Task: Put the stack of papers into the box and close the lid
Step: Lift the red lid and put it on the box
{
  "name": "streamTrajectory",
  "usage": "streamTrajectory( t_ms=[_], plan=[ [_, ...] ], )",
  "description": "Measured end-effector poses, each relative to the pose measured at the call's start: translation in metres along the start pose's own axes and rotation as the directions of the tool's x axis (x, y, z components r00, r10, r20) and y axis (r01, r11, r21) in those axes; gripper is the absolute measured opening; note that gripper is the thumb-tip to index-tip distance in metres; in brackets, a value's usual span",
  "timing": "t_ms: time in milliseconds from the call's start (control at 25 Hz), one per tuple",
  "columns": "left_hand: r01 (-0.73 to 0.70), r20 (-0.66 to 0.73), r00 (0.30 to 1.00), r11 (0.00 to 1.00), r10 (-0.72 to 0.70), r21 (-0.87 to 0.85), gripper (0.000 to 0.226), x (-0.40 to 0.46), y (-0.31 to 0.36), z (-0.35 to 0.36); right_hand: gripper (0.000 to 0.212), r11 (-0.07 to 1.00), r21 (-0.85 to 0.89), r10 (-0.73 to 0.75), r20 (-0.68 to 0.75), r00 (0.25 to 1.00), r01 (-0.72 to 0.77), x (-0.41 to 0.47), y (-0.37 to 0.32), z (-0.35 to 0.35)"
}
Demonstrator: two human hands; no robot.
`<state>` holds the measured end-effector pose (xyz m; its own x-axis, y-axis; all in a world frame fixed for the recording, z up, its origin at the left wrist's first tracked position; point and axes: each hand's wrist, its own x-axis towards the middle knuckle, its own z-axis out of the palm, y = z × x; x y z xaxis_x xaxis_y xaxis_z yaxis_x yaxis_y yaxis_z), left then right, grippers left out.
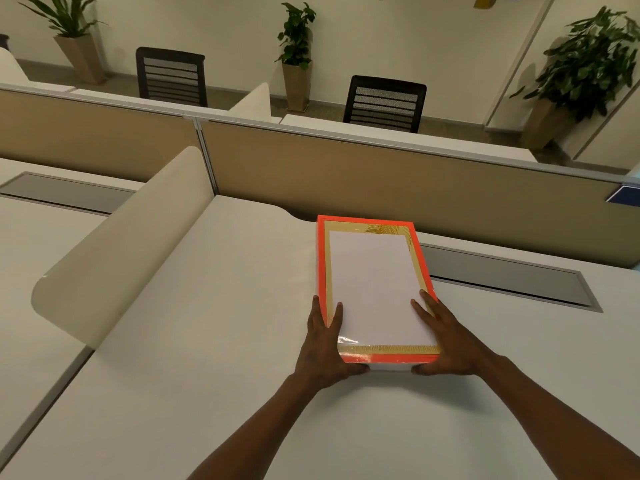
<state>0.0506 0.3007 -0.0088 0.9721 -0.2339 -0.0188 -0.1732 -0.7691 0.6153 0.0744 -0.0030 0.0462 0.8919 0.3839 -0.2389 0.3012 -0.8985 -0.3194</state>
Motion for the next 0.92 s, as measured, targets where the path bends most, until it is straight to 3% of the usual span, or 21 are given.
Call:
streamTrajectory(
  t_ms=[280, 560, 920],
  plan=[
    [0.043, 0.04, 0.998, 0.999, -0.042, -0.031, 0.142, 0.005, -0.003, 0.005, 0.144, 0.999, 0.037, 0.018, 0.033, 0.999, -0.019, 0.004, 0.008, 0.001],
    [0.039, 0.048, 0.998, 0.998, -0.037, -0.044, 0.143, 0.011, -0.01, 0.008, 0.155, 0.972, 0.145, 0.165, 0.143, 0.976, -0.186, 0.009, 0.009, 0.009],
    [0.028, 0.132, 0.991, 0.998, -0.021, -0.051, 0.146, 0.019, -0.026, -0.002, 0.151, 0.949, 0.24, 0.196, 0.057, 0.979, -0.204, 0.007, -0.003, 0.029]
  ],
)
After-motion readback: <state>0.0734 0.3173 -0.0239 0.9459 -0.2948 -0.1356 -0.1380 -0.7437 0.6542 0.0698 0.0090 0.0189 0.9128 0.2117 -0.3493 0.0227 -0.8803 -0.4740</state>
